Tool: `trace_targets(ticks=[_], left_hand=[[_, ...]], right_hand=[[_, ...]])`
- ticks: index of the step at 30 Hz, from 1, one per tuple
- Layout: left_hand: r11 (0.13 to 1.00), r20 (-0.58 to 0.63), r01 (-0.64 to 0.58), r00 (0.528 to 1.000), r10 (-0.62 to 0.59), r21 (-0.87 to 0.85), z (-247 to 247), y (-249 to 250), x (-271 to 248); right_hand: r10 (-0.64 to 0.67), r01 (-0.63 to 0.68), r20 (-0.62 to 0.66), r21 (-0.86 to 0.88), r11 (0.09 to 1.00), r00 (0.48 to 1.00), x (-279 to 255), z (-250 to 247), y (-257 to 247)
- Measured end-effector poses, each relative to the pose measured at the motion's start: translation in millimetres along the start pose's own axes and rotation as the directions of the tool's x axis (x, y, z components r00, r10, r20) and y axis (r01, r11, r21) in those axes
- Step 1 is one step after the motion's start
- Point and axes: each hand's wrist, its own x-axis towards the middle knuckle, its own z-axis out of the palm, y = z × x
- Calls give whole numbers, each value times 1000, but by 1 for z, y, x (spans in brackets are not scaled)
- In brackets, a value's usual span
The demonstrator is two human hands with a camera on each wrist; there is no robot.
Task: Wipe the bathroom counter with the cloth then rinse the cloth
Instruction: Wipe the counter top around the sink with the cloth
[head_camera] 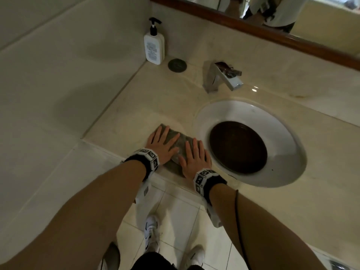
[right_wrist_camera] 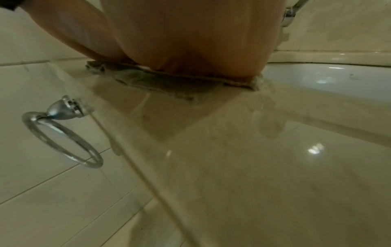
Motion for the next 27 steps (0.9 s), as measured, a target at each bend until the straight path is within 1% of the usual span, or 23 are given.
trace_targets(ticks=[3, 9, 14, 20, 25, 27], left_hand=[[1000, -15, -31, 999, 30, -8, -11, -9, 22], [993, -51, -115, 992, 116, 11, -35, -21, 71], [981, -74, -184, 979, 188, 66, -45, -20, 92], [972, -84, -207, 973, 217, 111, -43, -16, 92], [961, -76, -235, 966, 248, 145, -30, 0, 68], [963, -67, -230, 968, 240, 139, -23, 10, 54]], right_hand=[[27, -28, 22, 41, 999, 999, 18, -10, -4], [127, -137, 70, 160, 977, 989, 57, -30, -11], [191, -206, 84, 244, 948, 978, 68, -34, -13], [188, -218, 128, 292, 931, 974, 57, -40, -9], [206, -239, 135, 314, 919, 969, 31, -29, 5], [202, -234, 136, 291, 928, 970, 16, -23, 15]])
